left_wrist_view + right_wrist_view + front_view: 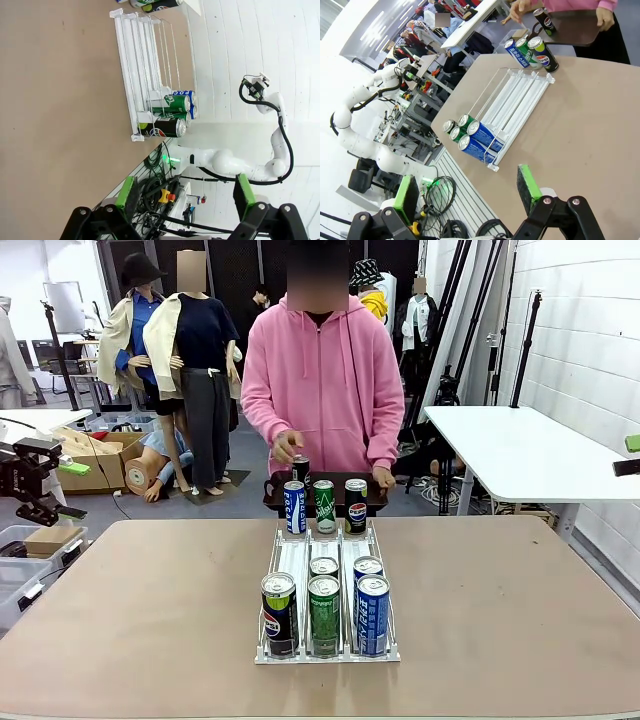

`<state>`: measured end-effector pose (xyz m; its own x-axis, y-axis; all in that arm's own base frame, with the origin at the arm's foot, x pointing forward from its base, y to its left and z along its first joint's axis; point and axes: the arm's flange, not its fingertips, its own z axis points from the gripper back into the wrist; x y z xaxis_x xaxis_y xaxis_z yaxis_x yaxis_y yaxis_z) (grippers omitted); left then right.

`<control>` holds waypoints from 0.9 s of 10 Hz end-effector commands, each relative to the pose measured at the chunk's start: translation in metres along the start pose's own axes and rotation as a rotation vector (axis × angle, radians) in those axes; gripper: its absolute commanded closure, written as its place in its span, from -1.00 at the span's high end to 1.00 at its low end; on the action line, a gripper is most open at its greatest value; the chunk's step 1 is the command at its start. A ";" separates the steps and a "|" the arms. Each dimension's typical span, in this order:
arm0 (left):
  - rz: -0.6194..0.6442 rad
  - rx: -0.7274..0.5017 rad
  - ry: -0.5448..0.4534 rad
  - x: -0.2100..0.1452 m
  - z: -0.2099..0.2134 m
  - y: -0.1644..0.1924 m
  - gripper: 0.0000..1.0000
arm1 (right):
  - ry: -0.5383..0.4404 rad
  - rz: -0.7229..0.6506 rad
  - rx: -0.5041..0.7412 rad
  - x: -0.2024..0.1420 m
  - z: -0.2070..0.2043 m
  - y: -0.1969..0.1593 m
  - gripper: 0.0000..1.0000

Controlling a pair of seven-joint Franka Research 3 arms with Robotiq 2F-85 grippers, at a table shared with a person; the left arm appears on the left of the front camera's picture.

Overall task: Retrieve and hand over the desired beverage to the person.
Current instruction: Pick up another can of the same type that the person held from the Automatic Can Dispenser.

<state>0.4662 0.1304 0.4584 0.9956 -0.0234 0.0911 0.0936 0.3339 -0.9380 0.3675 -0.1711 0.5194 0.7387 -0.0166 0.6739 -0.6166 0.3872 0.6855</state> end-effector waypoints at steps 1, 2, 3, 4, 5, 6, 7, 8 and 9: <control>0.000 0.000 0.000 0.000 0.000 0.000 1.00 | -0.004 0.015 0.013 0.001 0.000 -0.001 1.00; 0.016 -0.024 -0.007 0.004 0.014 -0.002 1.00 | -0.004 0.015 0.013 0.001 0.000 -0.001 1.00; 0.038 -0.056 -0.022 0.008 0.031 -0.003 1.00 | -0.004 0.015 0.013 0.001 0.000 -0.001 1.00; 0.047 -0.070 -0.042 0.008 0.044 -0.003 1.00 | -0.004 0.015 0.013 0.001 0.000 -0.001 1.00; 0.049 -0.081 -0.051 0.008 0.055 -0.003 1.00 | -0.004 0.015 0.013 0.001 0.000 -0.001 1.00; 0.049 -0.106 -0.046 0.009 0.065 -0.003 1.00 | -0.004 0.015 0.013 0.001 0.000 -0.001 1.00; 0.059 -0.099 -0.042 0.011 0.074 0.001 1.00 | -0.004 0.015 0.013 0.001 0.000 -0.001 1.00; 0.070 -0.106 -0.026 0.014 0.079 0.005 1.00 | -0.004 0.015 0.013 0.001 0.000 -0.001 1.00; 0.077 -0.105 -0.013 0.016 0.082 0.009 1.00 | -0.004 0.015 0.013 0.001 0.000 -0.001 1.00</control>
<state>0.4728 0.2039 0.4757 0.9988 0.0202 0.0441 0.0375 0.2552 -0.9662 0.3675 -0.1711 0.5194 0.7387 -0.0165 0.6739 -0.6167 0.3871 0.6854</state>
